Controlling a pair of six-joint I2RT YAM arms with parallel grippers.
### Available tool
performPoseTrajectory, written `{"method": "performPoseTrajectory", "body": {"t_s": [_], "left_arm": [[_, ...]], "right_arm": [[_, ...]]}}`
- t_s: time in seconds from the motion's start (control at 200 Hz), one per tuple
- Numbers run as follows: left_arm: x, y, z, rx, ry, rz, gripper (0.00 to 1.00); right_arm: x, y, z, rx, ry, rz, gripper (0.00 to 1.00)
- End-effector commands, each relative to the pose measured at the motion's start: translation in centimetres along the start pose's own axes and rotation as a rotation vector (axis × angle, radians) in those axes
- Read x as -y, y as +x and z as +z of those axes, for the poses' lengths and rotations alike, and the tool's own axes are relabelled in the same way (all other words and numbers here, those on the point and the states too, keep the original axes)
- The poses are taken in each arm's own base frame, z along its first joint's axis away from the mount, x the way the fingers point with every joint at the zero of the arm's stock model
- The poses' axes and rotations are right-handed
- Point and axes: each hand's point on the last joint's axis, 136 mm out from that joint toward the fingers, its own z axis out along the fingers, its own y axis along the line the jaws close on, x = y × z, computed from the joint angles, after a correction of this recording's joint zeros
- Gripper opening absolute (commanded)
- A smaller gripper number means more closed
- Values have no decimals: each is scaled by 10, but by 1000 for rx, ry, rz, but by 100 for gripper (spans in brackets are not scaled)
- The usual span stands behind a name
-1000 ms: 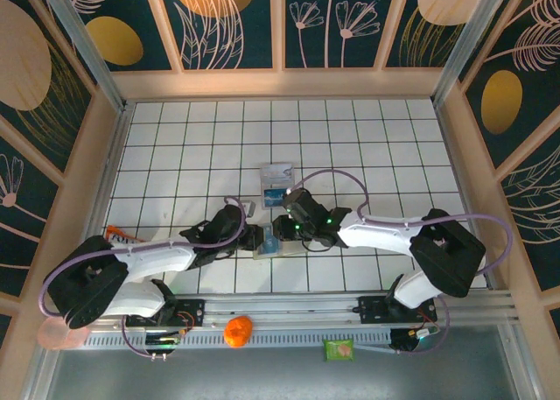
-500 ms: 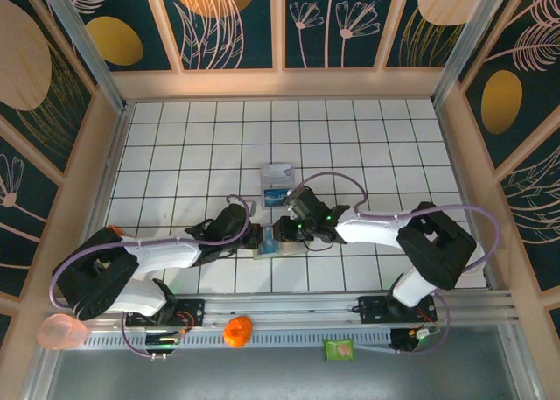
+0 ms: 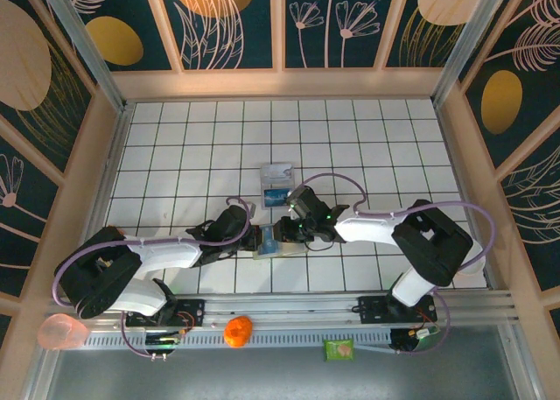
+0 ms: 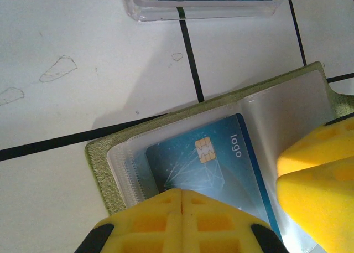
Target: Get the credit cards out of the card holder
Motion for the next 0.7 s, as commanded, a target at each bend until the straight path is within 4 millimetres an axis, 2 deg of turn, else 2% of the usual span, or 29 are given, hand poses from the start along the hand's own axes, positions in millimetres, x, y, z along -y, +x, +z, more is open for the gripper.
{"method": "performPoseTrajectory", "body": {"t_s": [0.0,0.345,0.565,0.696], "left_arm": [[-16,11,3,-26,-50,1,0],[-16,12,4,-27,-47,0,0],[-15,12,5,-31,-41,1,0],[-13,12,6,-32,-30,2,0]], "right_arm": [[0,2,4,-15,-23,-18,25],[9,7,10,-34,-19,12,22],[9,9,12,-37,-41,28,13],[7,10,13,-39,-55,34,15]]}}
